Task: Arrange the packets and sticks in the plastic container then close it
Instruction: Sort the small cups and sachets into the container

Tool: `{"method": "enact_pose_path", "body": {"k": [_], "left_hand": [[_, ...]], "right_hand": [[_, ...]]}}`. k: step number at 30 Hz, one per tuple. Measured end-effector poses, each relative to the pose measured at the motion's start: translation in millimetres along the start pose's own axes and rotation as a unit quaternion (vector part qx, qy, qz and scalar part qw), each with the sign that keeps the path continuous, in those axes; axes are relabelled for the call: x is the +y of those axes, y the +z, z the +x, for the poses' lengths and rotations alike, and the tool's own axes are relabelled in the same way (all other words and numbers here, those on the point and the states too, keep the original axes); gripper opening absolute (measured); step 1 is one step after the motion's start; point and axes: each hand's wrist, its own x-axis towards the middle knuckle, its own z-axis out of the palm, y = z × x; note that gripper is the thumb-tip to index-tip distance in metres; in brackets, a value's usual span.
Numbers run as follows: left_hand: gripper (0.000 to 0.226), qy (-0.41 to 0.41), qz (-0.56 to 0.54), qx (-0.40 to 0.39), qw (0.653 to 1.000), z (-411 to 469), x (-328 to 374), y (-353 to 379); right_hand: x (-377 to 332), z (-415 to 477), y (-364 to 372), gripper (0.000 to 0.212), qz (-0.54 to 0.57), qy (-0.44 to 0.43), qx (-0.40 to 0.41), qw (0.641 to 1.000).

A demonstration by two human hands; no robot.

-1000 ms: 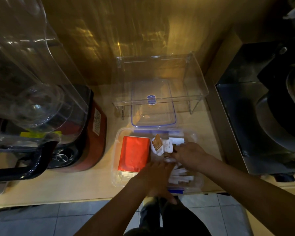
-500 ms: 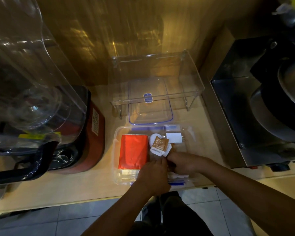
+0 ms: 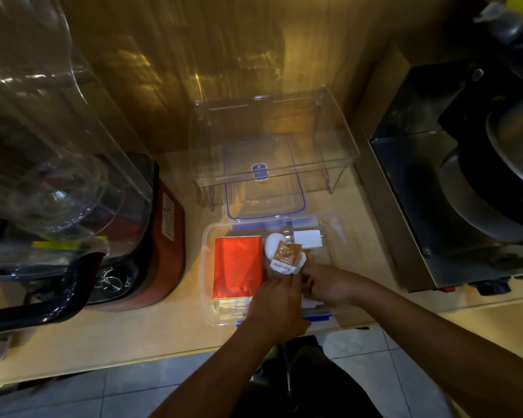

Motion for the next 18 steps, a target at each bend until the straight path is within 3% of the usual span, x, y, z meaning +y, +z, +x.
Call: {"method": "enact_pose_path", "body": {"k": [3, 6, 9, 13, 18], "left_hand": [[0.059, 0.086, -0.079, -0.033, 0.993, 0, 0, -13], [0.031, 0.052, -0.194, 0.005, 0.98, -6, -6, -29], [0.026, -0.015, -0.06, 0.128, 0.99, -6, -29, -40], [0.064, -0.023, 0.088, -0.013, 0.996, -8, -55, -38], [0.063, -0.008, 0.07, 0.026, 0.997, -10, -57, -21]], "right_hand": [[3, 0, 3, 0.028, -0.091, 0.008, 0.002, 0.996], [5, 0, 4, 0.029, -0.122, 0.009, -0.019, 0.992], [3, 0, 0, 0.026, -0.096, 0.022, -0.023, 0.995], [0, 1, -5, 0.029, -0.025, 0.029, -0.037, 0.999], [2, -6, -7, 0.031, 0.111, 0.044, -0.056, 0.991]]}}
